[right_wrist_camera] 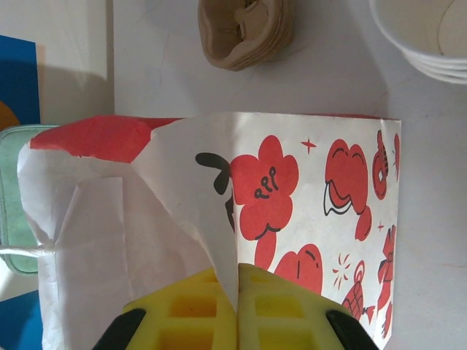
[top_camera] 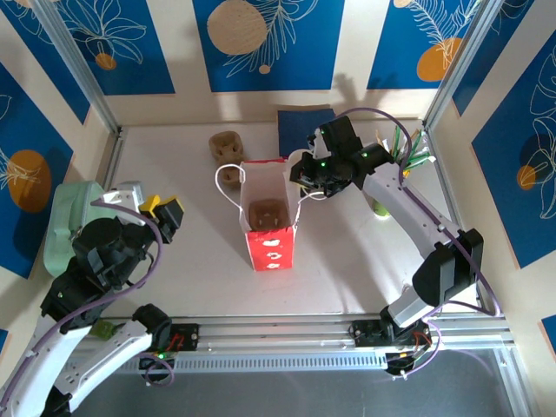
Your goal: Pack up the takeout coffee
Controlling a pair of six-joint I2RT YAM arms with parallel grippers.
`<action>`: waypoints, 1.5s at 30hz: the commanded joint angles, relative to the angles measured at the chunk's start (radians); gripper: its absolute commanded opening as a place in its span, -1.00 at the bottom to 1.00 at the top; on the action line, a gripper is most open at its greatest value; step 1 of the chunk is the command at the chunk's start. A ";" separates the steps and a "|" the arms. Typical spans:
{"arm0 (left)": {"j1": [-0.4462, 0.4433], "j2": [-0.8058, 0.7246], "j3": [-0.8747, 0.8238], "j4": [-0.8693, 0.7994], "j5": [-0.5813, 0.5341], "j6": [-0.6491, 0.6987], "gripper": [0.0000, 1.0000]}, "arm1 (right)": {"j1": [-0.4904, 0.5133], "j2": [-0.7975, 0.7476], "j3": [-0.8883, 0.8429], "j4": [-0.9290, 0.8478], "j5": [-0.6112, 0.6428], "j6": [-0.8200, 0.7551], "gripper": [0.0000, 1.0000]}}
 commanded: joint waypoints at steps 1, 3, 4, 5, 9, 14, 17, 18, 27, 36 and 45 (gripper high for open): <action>-0.004 0.010 -0.002 0.028 0.004 -0.004 0.03 | -0.007 0.002 -0.011 -0.002 -0.017 -0.046 -0.97; -0.004 0.013 -0.001 0.034 0.008 -0.005 0.04 | -0.012 0.002 -0.009 -0.012 -0.008 -0.055 -0.92; -0.003 0.017 -0.001 0.034 0.011 -0.004 0.04 | -0.015 0.002 -0.007 -0.016 -0.005 -0.060 -0.89; -0.004 0.018 0.000 0.035 0.012 -0.005 0.04 | -0.017 0.001 -0.003 -0.020 -0.001 -0.063 -0.87; -0.004 0.025 0.004 0.038 0.015 -0.005 0.04 | -0.028 0.000 0.017 -0.043 0.018 -0.087 -0.61; -0.004 0.033 0.006 0.043 0.015 0.001 0.05 | -0.042 -0.002 0.076 -0.103 0.031 -0.131 -0.29; -0.004 0.035 0.004 0.043 0.015 0.003 0.05 | -0.043 -0.006 0.122 -0.159 0.066 -0.165 -0.18; -0.003 0.035 0.001 0.044 0.014 0.004 0.05 | -0.043 -0.008 0.144 -0.183 0.085 -0.175 -0.14; -0.004 0.031 -0.033 0.042 -0.004 0.019 0.24 | -0.047 -0.071 0.285 -0.359 0.298 -0.218 0.02; -0.003 0.062 -0.110 0.028 -0.010 -0.002 0.61 | -0.144 -0.228 0.215 -0.377 0.327 -0.182 0.24; -0.004 0.066 -0.241 0.131 0.053 0.018 0.99 | -0.298 -0.336 0.061 -0.351 0.455 -0.221 0.29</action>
